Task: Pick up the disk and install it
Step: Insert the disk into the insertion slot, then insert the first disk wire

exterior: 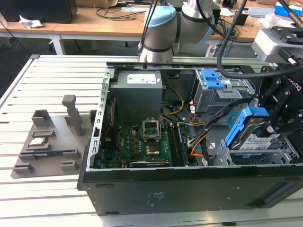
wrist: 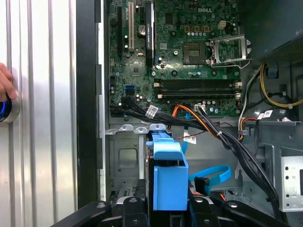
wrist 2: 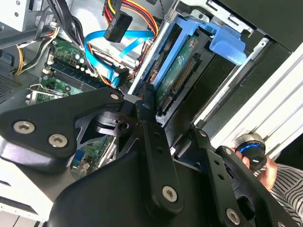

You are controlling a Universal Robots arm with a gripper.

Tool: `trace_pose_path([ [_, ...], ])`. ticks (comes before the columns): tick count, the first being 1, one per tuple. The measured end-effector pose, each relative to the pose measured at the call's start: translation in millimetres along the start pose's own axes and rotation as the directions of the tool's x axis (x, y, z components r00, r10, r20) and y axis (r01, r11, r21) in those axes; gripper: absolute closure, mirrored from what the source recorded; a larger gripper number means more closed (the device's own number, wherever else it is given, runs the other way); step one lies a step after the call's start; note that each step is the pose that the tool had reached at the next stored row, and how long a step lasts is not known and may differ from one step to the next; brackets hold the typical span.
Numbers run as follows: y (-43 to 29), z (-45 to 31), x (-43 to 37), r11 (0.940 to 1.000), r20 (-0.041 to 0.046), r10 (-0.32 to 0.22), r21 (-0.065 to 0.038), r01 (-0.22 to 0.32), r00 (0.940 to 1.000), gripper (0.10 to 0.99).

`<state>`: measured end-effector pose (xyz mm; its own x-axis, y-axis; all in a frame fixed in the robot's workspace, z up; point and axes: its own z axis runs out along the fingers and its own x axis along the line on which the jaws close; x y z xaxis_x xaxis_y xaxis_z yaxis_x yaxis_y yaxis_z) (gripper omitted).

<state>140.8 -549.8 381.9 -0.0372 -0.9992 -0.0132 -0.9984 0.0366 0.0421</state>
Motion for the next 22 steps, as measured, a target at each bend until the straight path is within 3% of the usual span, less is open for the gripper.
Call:
trace_pose_path([
  [6,0.0,0.2,0.0,1.0,0.0002,0.0,0.0,0.0,1.0,0.71],
  [8,0.0,0.2,0.0,1.0,0.0001,0.0,0.0,0.0,1.0,0.584],
  [9,0.0,0.3,0.0,1.0,0.0002,0.0,0.0,0.0,1.0,0.584],
  [10,0.0,0.3,0.0,1.0,0.0,0.0,0.0,0.0,1.0,0.6],
  [13,0.0,0.4,0.0,1.0,0.0001,0.0,0.0,0.0,1.0,0.788],
  [14,0.0,0.4,0.0,1.0,0.0001,0.0,0.0,0.0,1.0,0.788],
  [17,0.0,0.5,0.0,1.0,0.0001,0.0,0.0,0.0,1.0,0.98],
  [22,0.0,0.6,0.0,1.0,0.0001,0.0,0.0,0.0,1.0,0.98],
])
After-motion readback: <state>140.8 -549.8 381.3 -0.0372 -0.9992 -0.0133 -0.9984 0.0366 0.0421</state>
